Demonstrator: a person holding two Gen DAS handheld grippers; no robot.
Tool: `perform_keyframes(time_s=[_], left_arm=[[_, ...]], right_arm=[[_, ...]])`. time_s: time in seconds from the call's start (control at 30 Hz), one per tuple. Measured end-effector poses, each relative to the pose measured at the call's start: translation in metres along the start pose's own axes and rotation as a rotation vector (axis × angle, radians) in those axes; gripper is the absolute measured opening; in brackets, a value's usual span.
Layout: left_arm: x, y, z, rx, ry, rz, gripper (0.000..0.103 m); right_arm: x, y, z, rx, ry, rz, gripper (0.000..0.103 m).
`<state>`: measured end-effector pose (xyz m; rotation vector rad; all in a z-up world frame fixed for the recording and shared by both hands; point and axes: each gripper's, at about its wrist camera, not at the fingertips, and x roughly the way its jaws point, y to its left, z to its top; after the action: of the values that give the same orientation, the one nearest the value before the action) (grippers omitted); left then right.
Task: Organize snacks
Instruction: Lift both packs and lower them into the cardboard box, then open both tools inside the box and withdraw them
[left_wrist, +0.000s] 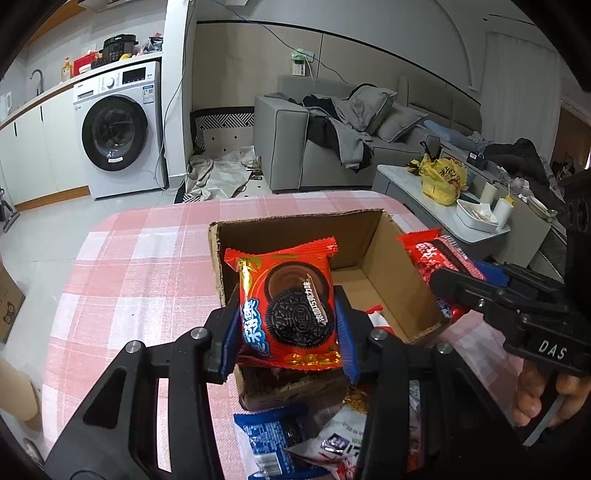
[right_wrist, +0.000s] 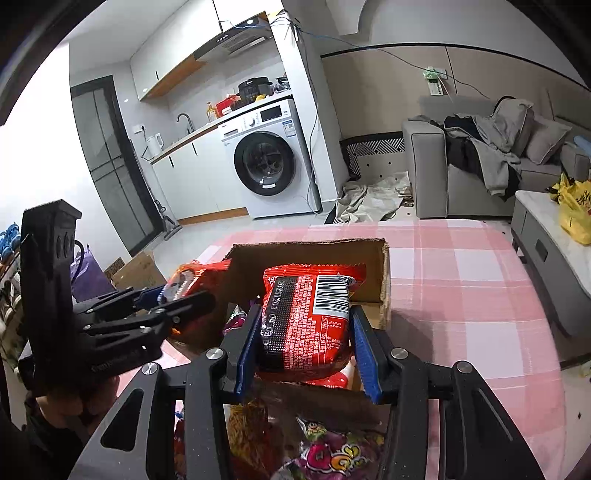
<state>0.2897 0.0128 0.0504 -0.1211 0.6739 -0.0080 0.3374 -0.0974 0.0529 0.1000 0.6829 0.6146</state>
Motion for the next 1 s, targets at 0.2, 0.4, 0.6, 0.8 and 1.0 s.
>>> perform_keyframes(time_s=[0.2, 0.4, 0.6, 0.8, 1.0], left_arm=[[0.025, -0.002, 0.002, 0.006, 0.016, 0.000, 0.041], [0.046, -0.010, 0.005, 0.029, 0.033, 0.017, 0.041], [0.065, -0.016, 0.008, 0.041, 0.047, 0.014, 0.041], [0.083, -0.018, 0.007, 0.035, 0.076, 0.011, 0.041], [0.092, -0.023, 0.007, 0.055, 0.069, 0.035, 0.041]], right_arm=[[0.016, 0.002, -0.001, -0.013, 0.017, 0.012, 0.046], [0.028, 0.001, 0.000, -0.022, 0.028, 0.003, 0.046], [0.039, -0.004, 0.002, -0.013, 0.036, 0.001, 0.046], [0.052, -0.009, 0.001, -0.013, 0.052, -0.009, 0.047], [0.057, -0.008, 0.002, -0.025, 0.047, -0.021, 0.047]])
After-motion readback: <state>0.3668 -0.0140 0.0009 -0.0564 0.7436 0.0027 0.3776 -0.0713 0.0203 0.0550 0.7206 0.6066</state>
